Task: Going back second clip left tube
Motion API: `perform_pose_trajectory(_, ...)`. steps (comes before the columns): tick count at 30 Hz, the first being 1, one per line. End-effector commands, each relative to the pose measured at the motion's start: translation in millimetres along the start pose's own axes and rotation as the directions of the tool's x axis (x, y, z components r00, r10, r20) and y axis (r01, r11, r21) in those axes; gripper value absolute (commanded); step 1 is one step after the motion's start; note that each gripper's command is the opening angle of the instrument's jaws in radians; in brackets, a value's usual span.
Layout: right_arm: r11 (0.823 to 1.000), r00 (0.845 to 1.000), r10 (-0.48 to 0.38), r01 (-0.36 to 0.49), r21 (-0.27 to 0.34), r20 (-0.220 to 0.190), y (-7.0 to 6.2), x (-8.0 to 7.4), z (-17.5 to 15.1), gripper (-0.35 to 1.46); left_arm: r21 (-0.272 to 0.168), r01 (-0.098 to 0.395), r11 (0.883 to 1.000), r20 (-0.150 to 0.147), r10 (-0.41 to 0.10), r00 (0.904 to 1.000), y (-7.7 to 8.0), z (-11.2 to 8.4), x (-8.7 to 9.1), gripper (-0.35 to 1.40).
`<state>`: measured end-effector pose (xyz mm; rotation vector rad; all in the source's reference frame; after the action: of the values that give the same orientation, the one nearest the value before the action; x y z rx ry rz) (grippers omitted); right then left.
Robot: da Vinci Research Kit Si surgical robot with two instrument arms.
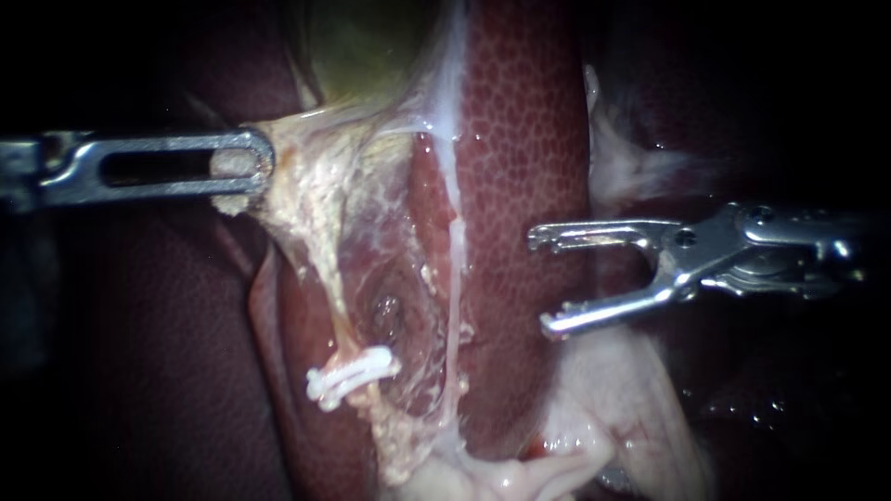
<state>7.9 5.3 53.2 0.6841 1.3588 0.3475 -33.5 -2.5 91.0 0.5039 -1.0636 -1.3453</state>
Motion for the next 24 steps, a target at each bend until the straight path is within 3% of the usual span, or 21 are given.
perform_pose_trajectory(1, 1.000, 1.000, 0.002, -0.002, 0.001, 0.000, -0.3, 0.1, 0.1, 0.60, -0.002, 0.000, 1.000, 0.001, 0.000, 1.0000, 0.1, 0.2, 0.1, -0.35)
perform_pose_trajectory(9, 1.000, 1.000, 0.003, -0.003, 0.001, 0.000, -0.4, 0.1, 0.1, 0.60, -0.007, -0.011, 1.000, 0.010, 0.011, 0.9999, 1.6, 2.5, 1.7, -0.35)
perform_pose_trajectory(20, 1.000, 1.000, 0.003, -0.003, 0.000, 0.000, -0.7, 0.3, 0.2, 0.60, -0.027, -0.030, 0.999, -0.035, 0.029, 0.9990, 3.9, 8.0, 4.9, -0.35)
perform_pose_trajectory(24, 1.000, 1.000, 0.003, -0.003, 0.000, -0.001, -0.8, 0.4, 0.3, 0.60, -0.029, -0.033, 0.999, -0.046, 0.032, 0.9984, 4.2, 9.0, 5.5, -0.35)
